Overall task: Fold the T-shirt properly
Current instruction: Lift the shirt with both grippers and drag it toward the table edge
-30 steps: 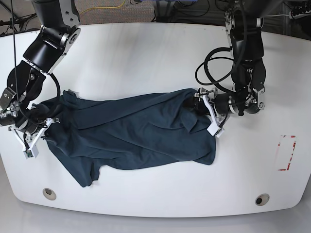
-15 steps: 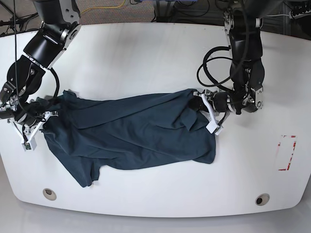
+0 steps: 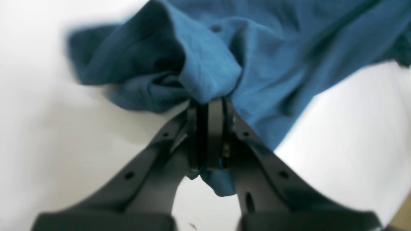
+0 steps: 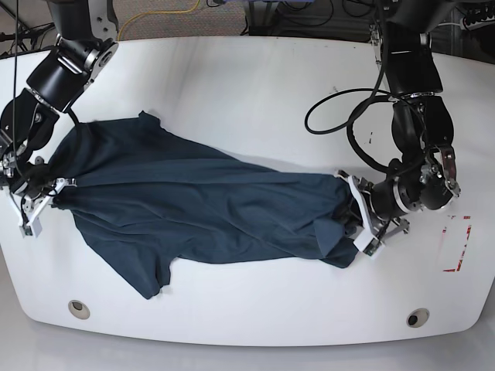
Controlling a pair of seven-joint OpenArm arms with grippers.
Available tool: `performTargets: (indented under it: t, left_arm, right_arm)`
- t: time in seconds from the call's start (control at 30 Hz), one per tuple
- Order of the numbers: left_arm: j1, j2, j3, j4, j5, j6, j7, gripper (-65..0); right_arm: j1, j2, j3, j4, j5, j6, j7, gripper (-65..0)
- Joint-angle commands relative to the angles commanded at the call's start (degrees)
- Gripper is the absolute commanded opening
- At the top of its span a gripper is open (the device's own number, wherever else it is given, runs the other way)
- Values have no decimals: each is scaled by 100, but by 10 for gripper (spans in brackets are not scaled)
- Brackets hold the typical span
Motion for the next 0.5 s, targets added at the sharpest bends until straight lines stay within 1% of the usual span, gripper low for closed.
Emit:
performTargets:
  t: [0.03,0.13,0.33,0.5]
  left_arm:
    - [-105,0,-9,193,0,0,123,-650]
    - [-343,9,-114,519,0,0,299,-650]
    - [-1020,0,-396,712,9,0,484,-650]
    - [-1714,-9,-624,712,53,0,492,-650]
  right_arm:
    - [97,70,0,-62,0,0,0,-650]
    - [316,246,-9,-237,0,0,0,-650]
    - [949,352,-35,-624,9,0,-9,-650]
    - [1591,668,-633,-747,62,0,-114,-650]
